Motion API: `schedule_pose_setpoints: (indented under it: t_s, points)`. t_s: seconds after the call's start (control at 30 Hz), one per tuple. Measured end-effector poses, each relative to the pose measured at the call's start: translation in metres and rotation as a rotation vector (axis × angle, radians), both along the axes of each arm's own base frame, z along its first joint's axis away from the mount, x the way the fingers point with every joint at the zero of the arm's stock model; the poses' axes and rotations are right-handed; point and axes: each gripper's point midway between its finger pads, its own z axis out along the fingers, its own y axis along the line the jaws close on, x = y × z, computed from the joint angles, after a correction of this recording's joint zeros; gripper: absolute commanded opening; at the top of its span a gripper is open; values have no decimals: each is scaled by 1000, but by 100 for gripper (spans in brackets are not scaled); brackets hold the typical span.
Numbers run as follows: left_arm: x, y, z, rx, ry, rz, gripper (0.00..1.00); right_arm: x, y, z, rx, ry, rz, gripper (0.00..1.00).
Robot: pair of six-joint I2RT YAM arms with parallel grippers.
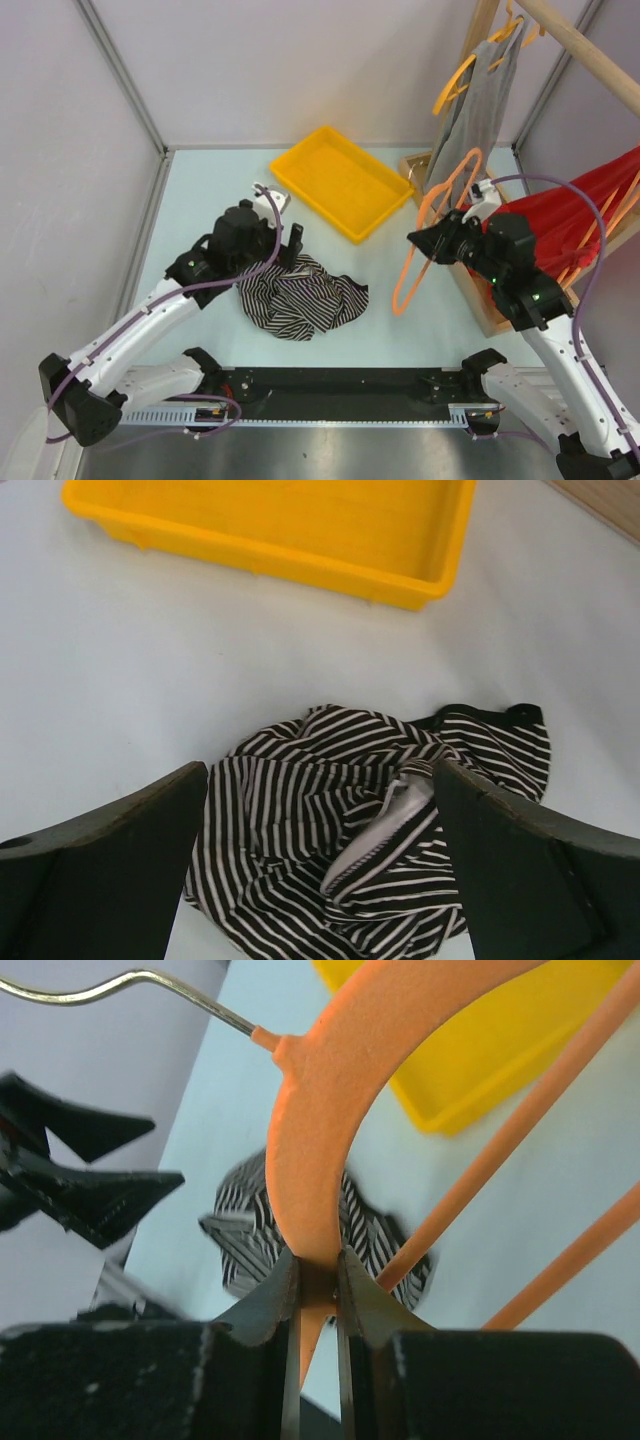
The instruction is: Place the tank top on the hanger
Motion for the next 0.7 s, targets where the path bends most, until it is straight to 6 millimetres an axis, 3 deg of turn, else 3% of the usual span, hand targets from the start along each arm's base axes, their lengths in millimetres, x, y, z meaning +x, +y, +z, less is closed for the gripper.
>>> schedule_pose_setpoints:
  t_s: [0.07, 0.17, 0.37, 0.5, 0.53, 0.63, 0.67, 0.7]
  points:
    - [-12, -12, -6, -12, 19, -19, 99, -13, 8, -24, -11, 76, 72, 8]
    - [-28, -18, -25, -44, 72, -6, 99, -32, 17, -42, -13, 136, 166, 8]
    - [-54, -11, -76, -83, 208, 81, 100, -61, 29, -46, 12, 147, 323, 8]
    - [-59, -4, -94, -93, 245, 133, 97, -75, 37, -59, 25, 187, 410, 9]
    - [-58, -4, -96, -96, 247, 142, 94, -77, 38, -63, 28, 202, 430, 9]
    - [-56, -7, -105, -104, 261, 153, 67, -84, 44, -71, 41, 242, 489, 10]
    - [-55, -8, -108, -102, 267, 157, 48, -86, 46, -72, 46, 247, 508, 10]
    - [-55, -9, -113, -97, 275, 160, 37, -87, 48, -71, 50, 249, 522, 10]
